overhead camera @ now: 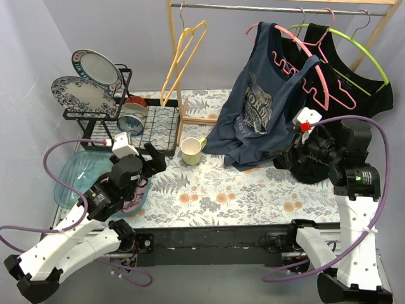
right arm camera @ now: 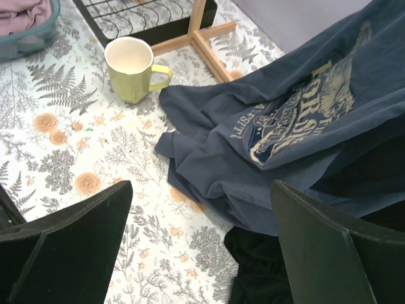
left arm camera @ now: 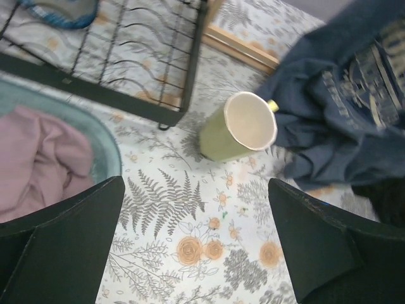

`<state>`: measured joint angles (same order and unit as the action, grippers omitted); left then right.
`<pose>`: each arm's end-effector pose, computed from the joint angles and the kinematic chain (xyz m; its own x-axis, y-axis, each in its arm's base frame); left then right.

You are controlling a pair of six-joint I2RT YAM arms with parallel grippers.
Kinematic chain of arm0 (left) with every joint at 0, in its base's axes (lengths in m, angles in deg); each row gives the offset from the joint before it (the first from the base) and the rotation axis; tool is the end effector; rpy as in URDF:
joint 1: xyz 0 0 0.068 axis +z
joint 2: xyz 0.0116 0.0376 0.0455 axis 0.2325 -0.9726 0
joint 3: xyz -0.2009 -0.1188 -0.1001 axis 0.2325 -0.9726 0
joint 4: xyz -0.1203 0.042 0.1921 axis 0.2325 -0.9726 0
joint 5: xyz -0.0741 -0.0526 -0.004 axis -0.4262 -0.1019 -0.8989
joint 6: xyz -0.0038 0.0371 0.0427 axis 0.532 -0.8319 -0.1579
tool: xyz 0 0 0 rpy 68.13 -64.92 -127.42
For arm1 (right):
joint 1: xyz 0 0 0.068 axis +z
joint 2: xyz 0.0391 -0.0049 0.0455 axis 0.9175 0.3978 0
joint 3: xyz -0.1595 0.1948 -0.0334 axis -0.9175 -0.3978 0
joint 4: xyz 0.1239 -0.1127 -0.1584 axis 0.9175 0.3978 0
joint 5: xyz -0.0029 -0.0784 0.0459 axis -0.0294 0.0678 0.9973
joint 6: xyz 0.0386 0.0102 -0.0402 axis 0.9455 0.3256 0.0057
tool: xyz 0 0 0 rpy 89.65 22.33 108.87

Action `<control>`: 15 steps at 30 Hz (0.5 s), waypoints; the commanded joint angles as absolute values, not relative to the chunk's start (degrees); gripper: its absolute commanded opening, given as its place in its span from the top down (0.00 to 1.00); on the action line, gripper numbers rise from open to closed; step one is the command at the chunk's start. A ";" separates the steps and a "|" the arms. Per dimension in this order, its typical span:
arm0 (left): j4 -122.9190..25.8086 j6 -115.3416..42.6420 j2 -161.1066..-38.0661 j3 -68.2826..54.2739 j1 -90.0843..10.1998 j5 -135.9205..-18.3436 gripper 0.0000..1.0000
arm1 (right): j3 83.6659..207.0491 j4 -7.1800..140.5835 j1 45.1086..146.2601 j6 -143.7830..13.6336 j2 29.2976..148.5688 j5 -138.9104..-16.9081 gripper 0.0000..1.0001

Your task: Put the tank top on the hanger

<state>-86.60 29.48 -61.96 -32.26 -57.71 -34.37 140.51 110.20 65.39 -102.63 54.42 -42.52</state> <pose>0.1026 -0.0688 0.3080 -0.2785 -0.8517 -0.4439 -0.2687 0.5128 -0.8154 0.1177 0.0247 0.3976 0.0281 -0.3743 -0.9269 -0.7123 0.6430 -0.2813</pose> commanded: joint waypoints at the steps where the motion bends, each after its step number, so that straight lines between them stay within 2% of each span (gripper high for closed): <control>1: -94.58 45.82 -59.17 -34.87 -55.28 -22.30 0.02 | 138.20 108.03 65.06 -103.18 54.44 -41.34 0.01; 6: -101.98 66.63 -59.16 -41.10 -52.47 -20.44 0.02 | 136.35 105.66 65.15 -102.48 53.91 -41.87 0.01; 10: -93.51 62.49 -61.26 -44.36 -46.77 -24.30 0.02 | 135.73 105.48 65.06 -102.56 53.47 -42.22 0.02; 13: -86.03 57.56 -66.79 -45.85 -35.28 -33.22 0.02 | 135.11 105.92 65.06 -103.18 52.59 -42.66 0.02; 14: -84.95 57.19 -68.55 -46.21 -26.97 -36.32 0.02 | 134.94 105.92 65.06 -103.27 52.24 -43.27 0.02; 15: -84.33 57.36 -72.65 -46.39 -22.80 -39.31 0.05 | 134.68 106.01 65.06 -103.61 52.06 -43.54 0.01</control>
